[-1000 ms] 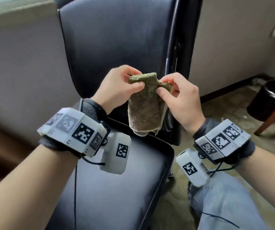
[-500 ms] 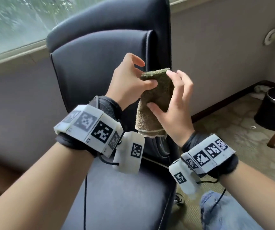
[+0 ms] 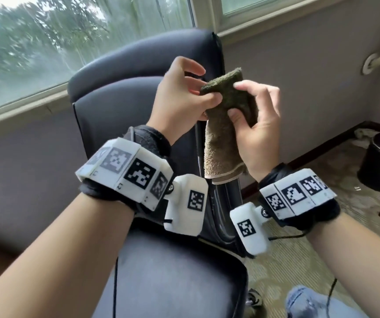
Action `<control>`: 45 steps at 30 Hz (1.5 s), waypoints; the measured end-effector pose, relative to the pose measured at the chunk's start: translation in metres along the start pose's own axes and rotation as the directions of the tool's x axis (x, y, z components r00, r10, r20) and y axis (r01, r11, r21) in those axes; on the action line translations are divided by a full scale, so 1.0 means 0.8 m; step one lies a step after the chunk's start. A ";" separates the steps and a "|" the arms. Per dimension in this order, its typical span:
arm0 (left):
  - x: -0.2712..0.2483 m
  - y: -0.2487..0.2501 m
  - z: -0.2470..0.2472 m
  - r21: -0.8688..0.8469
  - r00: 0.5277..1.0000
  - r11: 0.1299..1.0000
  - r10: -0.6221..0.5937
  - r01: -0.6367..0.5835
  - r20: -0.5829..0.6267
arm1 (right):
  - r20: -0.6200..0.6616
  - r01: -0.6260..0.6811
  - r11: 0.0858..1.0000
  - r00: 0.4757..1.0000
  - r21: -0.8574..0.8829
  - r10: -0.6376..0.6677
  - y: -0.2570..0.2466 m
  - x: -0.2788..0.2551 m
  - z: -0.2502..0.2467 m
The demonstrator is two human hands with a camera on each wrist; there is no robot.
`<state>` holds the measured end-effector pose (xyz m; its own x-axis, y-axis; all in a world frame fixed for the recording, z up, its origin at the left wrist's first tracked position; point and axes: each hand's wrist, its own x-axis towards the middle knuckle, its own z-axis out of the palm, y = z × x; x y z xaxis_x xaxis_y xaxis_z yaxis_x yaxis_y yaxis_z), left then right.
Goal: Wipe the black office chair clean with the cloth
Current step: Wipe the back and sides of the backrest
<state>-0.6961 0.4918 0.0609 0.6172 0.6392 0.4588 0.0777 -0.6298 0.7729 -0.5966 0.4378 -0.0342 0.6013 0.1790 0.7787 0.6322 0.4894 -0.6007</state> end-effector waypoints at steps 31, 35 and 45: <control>0.074 0.037 -0.048 0.727 0.989 0.670 0.096 -0.150 0.116 | 0.434 -0.020 0.991 0.898 -0.129 0.074 -0.011 0.053 0.014; 0.071 0.031 -0.049 0.731 0.992 0.678 -0.017 -0.080 0.125 | 0.446 0.023 0.977 0.892 -0.213 0.076 -0.024 0.091 0.020; 0.069 0.036 -0.044 0.675 0.997 0.736 -0.015 -0.040 0.076 | 0.353 0.052 0.981 0.936 -0.187 0.018 0.009 0.035 -0.001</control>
<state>-0.6870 0.5245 0.1236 0.6734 0.6135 0.4125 0.5614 -0.7874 0.2547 -0.5745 0.4455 -0.0171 0.4018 0.4772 0.7816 0.7425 0.3299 -0.5830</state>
